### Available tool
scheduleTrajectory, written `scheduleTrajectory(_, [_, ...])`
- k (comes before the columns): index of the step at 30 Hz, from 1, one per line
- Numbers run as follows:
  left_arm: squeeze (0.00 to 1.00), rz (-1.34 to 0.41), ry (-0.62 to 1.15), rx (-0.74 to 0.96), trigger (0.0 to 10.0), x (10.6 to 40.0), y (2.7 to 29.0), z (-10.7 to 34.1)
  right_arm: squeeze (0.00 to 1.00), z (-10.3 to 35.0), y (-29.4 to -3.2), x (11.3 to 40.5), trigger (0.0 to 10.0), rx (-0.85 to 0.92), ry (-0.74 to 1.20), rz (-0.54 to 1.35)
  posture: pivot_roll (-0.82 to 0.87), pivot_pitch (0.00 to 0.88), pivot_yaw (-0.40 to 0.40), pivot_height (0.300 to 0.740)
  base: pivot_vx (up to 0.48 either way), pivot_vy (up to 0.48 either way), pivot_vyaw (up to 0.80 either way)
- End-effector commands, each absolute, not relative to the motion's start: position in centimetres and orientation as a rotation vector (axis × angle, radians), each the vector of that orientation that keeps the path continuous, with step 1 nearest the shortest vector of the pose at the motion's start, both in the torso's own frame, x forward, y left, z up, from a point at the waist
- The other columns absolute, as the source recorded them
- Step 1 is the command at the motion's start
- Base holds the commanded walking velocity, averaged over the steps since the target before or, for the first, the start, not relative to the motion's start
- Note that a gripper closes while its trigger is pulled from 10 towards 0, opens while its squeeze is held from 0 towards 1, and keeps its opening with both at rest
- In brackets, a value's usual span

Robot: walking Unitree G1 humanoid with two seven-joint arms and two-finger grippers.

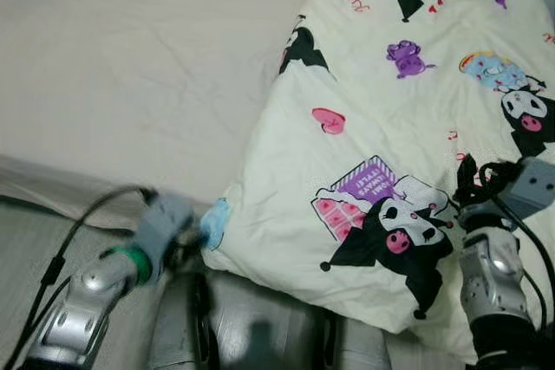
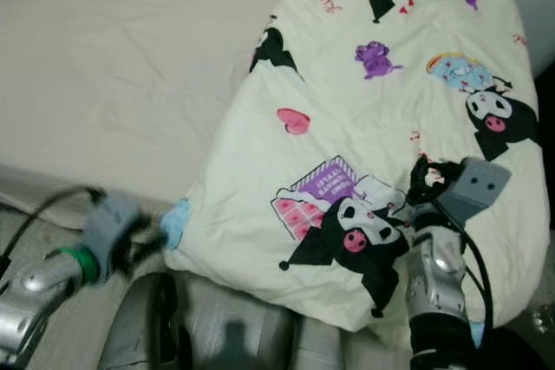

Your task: Clean up the room

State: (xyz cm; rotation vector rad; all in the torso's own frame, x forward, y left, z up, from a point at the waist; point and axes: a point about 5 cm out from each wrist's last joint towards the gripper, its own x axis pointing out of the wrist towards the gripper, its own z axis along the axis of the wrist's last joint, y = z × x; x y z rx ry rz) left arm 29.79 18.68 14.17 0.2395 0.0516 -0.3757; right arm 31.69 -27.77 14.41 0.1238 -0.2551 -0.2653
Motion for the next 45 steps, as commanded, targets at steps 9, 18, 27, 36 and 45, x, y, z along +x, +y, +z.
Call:
scheduleTrajectory(9, [0.0, -0.177, -0.374, 0.287, 10.0, 30.2, 16.5, 22.0, 0.0, 17.7, -17.8, 31.8, 10.0, 0.312, -0.339, 0.261, 0.07, 0.078, -0.034, 0.585, 0.0, 0.0, 0.0])
scheduleTrajectory(18, [0.0, -0.077, -0.273, 0.177, 10.0, 30.5, 15.7, 19.0, 0.0, 17.7, -14.9, 31.9, 10.0, 0.306, -0.319, 0.354, 0.08, 0.057, -0.074, 0.59, 0.0, 0.0, 0.0])
scheduleTrajectory(27, [0.0, -0.033, -0.237, 0.164, 10.0, 31.4, 15.8, 18.4, 0.0, 17.6, -15.7, 33.0, 10.0, 0.326, -0.289, 0.267, 0.08, 0.035, -0.082, 0.635, 0.0, 0.0, 0.0])
scheduleTrajectory(36, [0.0, -0.138, -0.183, 0.115, 10.0, 31.0, 13.0, 16.9, 0.0, 17.1, -15.7, 32.5, 10.0, 0.309, -0.278, 0.279, 0.06, 0.04, -0.075, 0.67, 0.0, 0.0, 0.0])
scheduleTrajectory(45, [0.0, -0.189, -0.152, 0.114, 10.0, 31.9, 11.6, 16.6, 0.0, 17.2, -16.3, 32.5, 10.0, 0.285, -0.289, 0.248, 0.01, 0.028, -0.032, 0.705, 0.0, 0.0, 0.0])
